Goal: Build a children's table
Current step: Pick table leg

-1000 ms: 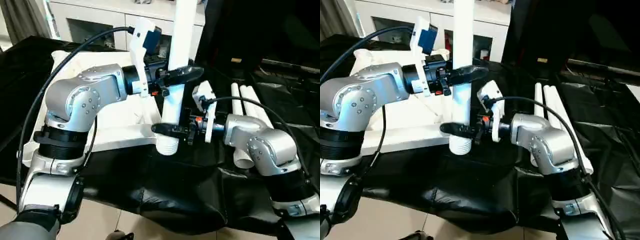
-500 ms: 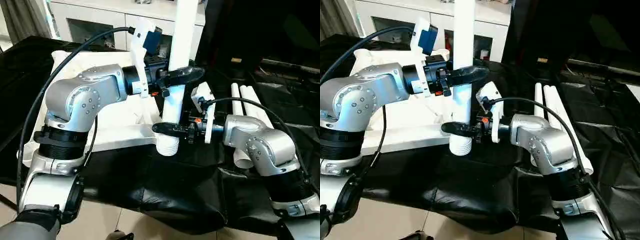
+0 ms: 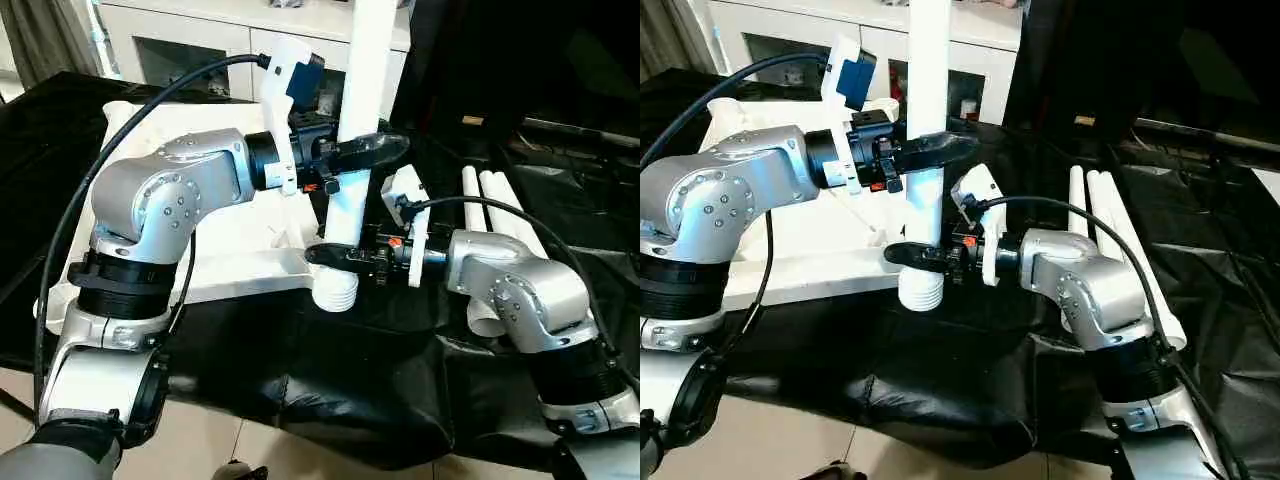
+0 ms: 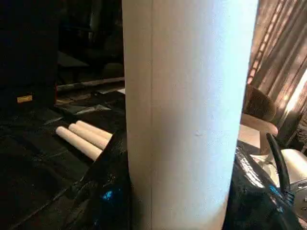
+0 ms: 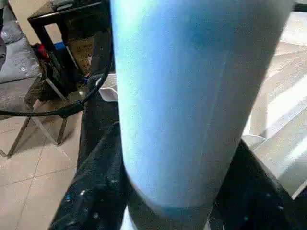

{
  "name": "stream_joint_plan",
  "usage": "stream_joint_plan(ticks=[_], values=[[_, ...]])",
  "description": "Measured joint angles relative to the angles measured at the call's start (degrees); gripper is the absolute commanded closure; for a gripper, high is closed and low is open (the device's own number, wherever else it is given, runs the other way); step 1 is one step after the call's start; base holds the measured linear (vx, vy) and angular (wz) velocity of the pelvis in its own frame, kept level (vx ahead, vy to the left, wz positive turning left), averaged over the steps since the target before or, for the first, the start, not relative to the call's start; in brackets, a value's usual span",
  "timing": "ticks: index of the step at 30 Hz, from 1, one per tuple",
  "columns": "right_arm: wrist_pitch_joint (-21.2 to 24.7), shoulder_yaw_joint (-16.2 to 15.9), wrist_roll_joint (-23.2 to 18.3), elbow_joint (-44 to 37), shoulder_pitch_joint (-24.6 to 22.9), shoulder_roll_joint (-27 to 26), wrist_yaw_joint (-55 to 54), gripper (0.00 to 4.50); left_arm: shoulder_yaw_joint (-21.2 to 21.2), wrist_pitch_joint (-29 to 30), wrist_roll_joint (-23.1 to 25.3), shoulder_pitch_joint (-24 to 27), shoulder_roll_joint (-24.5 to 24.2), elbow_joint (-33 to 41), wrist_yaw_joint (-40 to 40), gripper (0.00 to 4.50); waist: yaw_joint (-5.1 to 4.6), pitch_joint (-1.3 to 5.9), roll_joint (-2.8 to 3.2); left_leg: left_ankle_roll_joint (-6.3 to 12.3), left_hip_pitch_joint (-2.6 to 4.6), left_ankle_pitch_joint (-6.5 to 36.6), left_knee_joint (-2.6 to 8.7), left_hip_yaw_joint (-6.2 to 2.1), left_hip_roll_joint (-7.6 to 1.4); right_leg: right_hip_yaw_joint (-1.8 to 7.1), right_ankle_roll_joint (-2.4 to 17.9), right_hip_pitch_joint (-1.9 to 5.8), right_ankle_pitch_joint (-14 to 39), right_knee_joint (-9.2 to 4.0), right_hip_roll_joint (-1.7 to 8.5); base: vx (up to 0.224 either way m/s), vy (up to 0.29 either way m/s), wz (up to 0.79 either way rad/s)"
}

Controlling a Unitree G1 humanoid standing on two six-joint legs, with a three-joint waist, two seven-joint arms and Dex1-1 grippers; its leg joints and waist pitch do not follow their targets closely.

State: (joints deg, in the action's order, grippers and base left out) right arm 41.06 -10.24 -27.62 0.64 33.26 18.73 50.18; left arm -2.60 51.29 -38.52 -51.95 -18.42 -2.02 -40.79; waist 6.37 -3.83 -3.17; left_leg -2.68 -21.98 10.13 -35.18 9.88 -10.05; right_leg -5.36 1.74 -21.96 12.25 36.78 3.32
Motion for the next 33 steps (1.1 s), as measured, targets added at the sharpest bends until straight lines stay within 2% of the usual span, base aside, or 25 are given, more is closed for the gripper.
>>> stream_joint_plan(ticks=[11, 13, 15, 18, 30, 32, 33], values=[[-0.2, -0.63, 0.98, 0.18, -0.01, -0.01, -0.37, 1.81, 0.01, 0.0, -0.01, 0.01, -0.07, 0.0, -0.09, 2.73, 0.0, 0.0, 0.0, 0.0, 0.0, 0.0, 0.0, 0.0, 0.0, 0.0, 0.0, 0.0, 0.0, 0.0, 0.0, 0.0, 0.0, 0.0], [-0.17, -0.71, 0.98, 0.18, -0.05, -0.01, -0.32, 2.11, 0.01, 0.01, -0.01, 0.0, -0.07, 0.0, -0.11, 2.73, 0.0, 0.0, 0.0, 0.0, 0.0, 0.0, 0.0, 0.0, 0.0, 0.0, 0.0, 0.0, 0.0, 0.0, 0.0, 0.0, 0.0, 0.0], [-0.07, -0.71, 0.89, 0.14, -0.16, -0.04, -0.17, 2.18, 0.01, 0.02, -0.01, 0.01, -0.11, 0.0, -0.11, 2.73, 0.0, 0.0, 0.0, 0.0, 0.0, 0.0, 0.0, 0.0, 0.0, 0.0, 0.0, 0.0, 0.0, 0.0, 0.0, 0.0, 0.0, 0.0], [0.05, -0.71, 0.72, 0.1, -0.25, -0.09, -0.01, 2.54, 0.01, 0.08, 0.0, 0.01, -0.15, 0.0, -0.12, 2.73, 0.0, 0.0, 0.0, 0.0, 0.0, 0.0, 0.0, 0.0, 0.0, 0.0, 0.0, 0.0, 0.0, 0.0, 0.0, 0.0, 0.0, 0.0], [-0.13, -0.1, 0.45, 0.1, -0.39, -1.14, -0.7, 2.64, 0.65, -0.4, -0.03, 0.07, 0.36, 0.0, -0.08, 2.73, 0.01, -0.01, 0.02, 0.0, -0.01, 0.0, 0.0, 0.0, 0.0, 0.0, 0.0, 0.0, 0.0, 0.0, 0.0, 0.0, 0.0, 0.0], [-0.41, 0.41, 0.2, -0.1, -0.39, -1.69, -1.02, 2.64, 2.3, -0.39, -0.84, 0.31, 1.49, -0.01, -0.06, 2.03, -0.02, -0.02, 0.03, 0.0, 0.0, 0.0, 0.0, 0.0, 0.0, 0.0, 0.0, 0.0, 0.0, 0.0, 0.0, 0.0, 0.0, 0.0], [-0.61, 0.59, 0.11, -0.14, -0.4, -1.91, -1.15, 2.64, 3.27, -0.39, -1.88, 0.36, 2.01, -0.01, -0.05, 2.03, 0.02, -0.03, 0.06, 0.0, -0.01, 0.0, 0.0, 0.0, 0.0, 0.0, 0.01, 0.0, 0.0, 0.0, 0.0, 0.0, 0.0, 0.0]])
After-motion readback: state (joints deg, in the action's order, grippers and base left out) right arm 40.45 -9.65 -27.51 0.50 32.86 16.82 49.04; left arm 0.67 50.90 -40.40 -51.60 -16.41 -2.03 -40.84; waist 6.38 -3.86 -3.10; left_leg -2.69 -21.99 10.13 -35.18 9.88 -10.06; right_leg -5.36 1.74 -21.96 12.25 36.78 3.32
